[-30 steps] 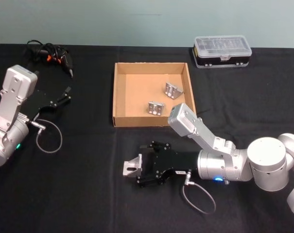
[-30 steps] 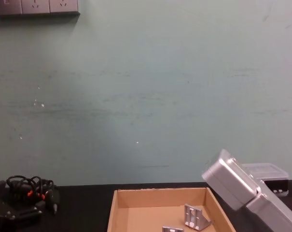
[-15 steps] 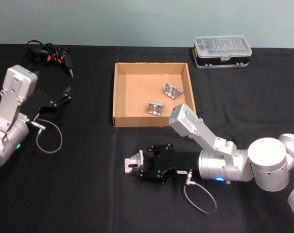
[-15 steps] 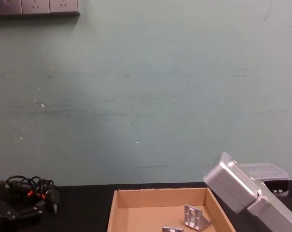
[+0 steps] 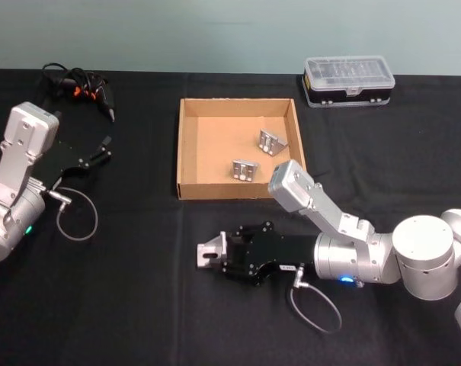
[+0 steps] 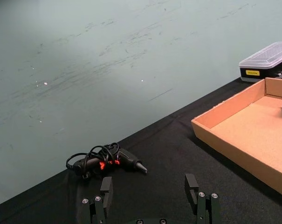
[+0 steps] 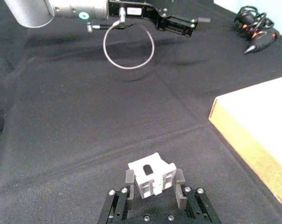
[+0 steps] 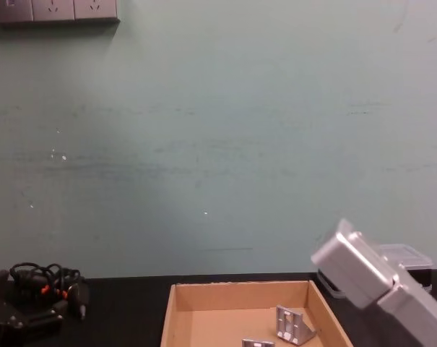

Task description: Use one hand to pick up the angle iron from the table and place it into the box.

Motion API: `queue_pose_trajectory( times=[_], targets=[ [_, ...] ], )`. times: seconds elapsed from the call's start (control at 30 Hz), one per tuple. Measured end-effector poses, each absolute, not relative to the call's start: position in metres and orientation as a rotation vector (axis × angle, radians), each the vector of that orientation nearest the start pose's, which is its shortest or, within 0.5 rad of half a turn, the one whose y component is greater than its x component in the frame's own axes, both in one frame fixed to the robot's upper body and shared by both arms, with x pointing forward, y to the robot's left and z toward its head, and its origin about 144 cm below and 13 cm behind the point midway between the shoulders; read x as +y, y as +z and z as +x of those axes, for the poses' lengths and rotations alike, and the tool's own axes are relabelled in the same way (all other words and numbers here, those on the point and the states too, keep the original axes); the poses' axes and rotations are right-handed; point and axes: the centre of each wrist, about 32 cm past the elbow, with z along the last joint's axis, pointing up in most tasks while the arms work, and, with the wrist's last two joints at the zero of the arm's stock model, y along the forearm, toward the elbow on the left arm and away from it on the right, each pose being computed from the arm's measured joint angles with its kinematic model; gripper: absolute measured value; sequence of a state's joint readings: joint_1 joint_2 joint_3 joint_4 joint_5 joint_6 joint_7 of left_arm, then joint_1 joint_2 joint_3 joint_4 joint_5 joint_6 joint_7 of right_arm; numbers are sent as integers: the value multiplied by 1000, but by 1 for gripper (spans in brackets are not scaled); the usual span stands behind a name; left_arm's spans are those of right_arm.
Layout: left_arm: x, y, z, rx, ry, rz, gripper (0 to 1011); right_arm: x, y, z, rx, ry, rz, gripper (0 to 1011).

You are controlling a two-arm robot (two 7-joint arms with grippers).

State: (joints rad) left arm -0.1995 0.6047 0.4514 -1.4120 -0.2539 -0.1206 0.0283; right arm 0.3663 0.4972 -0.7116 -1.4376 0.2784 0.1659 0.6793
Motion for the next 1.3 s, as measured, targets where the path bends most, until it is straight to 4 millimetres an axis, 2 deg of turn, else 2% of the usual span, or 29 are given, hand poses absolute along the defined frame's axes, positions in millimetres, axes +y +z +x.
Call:
queue_pose_trajectory(
  times=[0.17,0.37,0.5,0.77,0.83,1.1,1.3],
  targets=[
    [310,1140,489,-285,1248,304,1011,-208,1161,501,-16,-376,-427,496],
    [310,1140,489,-285,1248,304,1011,-218,1181,495,-58,-429,-376,496],
    [310,1140,489,-285,1248,304,1011,-229,1195,491,-96,-502,-339,496],
    [310,1140,489,-285,1248,304,1011,-246,1208,489,-145,-683,-288,496],
    [310,1140,489,-285,1248,304,1011,-249,1210,492,-165,-759,-273,496],
    [310,1140,489,-285,1248,304,1011,-248,1208,511,-173,-840,-286,494],
    [310,1140,489,-285,1248,304,1011,-234,1203,533,-160,-842,-316,496]
  ],
)
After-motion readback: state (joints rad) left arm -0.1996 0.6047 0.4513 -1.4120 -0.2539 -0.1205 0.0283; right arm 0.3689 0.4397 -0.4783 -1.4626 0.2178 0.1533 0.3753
